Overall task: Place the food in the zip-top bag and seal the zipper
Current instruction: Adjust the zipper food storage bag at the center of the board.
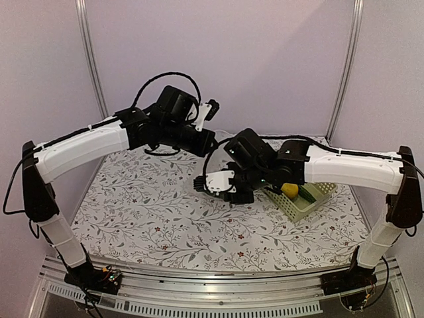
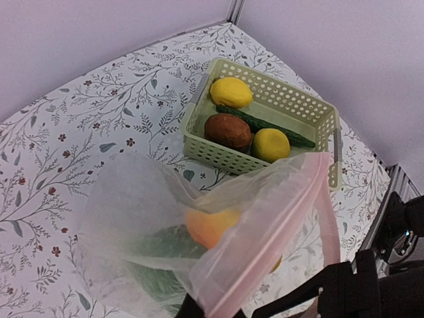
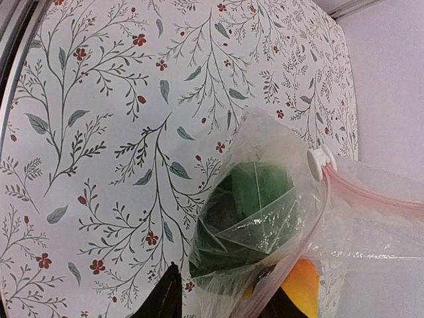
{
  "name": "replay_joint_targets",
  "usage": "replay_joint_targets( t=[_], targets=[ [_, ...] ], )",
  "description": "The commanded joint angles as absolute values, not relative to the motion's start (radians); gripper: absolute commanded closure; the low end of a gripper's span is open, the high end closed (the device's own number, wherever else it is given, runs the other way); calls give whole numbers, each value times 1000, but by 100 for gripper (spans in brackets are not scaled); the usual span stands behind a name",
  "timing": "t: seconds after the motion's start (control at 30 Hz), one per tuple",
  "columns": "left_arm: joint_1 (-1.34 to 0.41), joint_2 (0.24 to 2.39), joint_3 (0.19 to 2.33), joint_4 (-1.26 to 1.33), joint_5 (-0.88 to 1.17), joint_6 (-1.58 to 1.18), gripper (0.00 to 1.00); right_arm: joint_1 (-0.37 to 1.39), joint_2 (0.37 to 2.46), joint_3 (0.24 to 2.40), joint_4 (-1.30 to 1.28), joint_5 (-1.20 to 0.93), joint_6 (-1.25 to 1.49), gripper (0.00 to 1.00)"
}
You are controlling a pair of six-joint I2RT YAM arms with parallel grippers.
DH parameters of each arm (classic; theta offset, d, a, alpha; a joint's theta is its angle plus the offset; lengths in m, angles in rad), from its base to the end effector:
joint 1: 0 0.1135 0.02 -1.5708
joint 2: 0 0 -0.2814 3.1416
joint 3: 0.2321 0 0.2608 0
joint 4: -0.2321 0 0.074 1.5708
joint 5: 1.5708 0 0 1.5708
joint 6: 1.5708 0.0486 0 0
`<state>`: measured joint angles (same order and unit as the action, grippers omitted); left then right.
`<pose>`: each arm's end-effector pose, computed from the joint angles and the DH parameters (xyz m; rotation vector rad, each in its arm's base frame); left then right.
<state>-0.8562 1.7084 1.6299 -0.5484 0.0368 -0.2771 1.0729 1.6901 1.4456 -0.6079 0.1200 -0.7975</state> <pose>0.2710 -0.3151 0.3602 0.6714 2.1787 -0.6600 0.1936 0.3440 0.2976 -1.9106 1.4772 -0.0192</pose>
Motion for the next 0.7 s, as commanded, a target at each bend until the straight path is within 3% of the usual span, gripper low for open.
replay_joint_targets(
  t=[0.0, 0.07, 0.1, 0.17, 0.23, 0.47, 0.67],
  targets=[
    [-843, 1671, 1642, -555, 58, -276, 100, 1077, 1733, 1441, -567, 178, -748, 77],
    [-842, 1669, 1640, -562, 57, -273, 95, 1077, 1736, 1455, -562, 184, -740, 94],
    [-840, 1667, 1642, -571, 56, -271, 86, 1077, 1736, 1465, -561, 190, -738, 100],
    [-839, 1664, 1647, -601, 50, -269, 63, 1077, 1730, 1485, -560, 201, -734, 100],
    [-839, 1651, 1639, -626, 43, -265, 55, 1077, 1712, 1498, -555, 193, -731, 100],
    [-835, 1588, 1551, -647, 3, -257, 51, 1077, 1650, 1496, -546, 109, -721, 100],
    [-831, 1608, 1574, -679, 3, -242, 58, 1077, 1638, 1507, -540, 98, -718, 100]
  ],
)
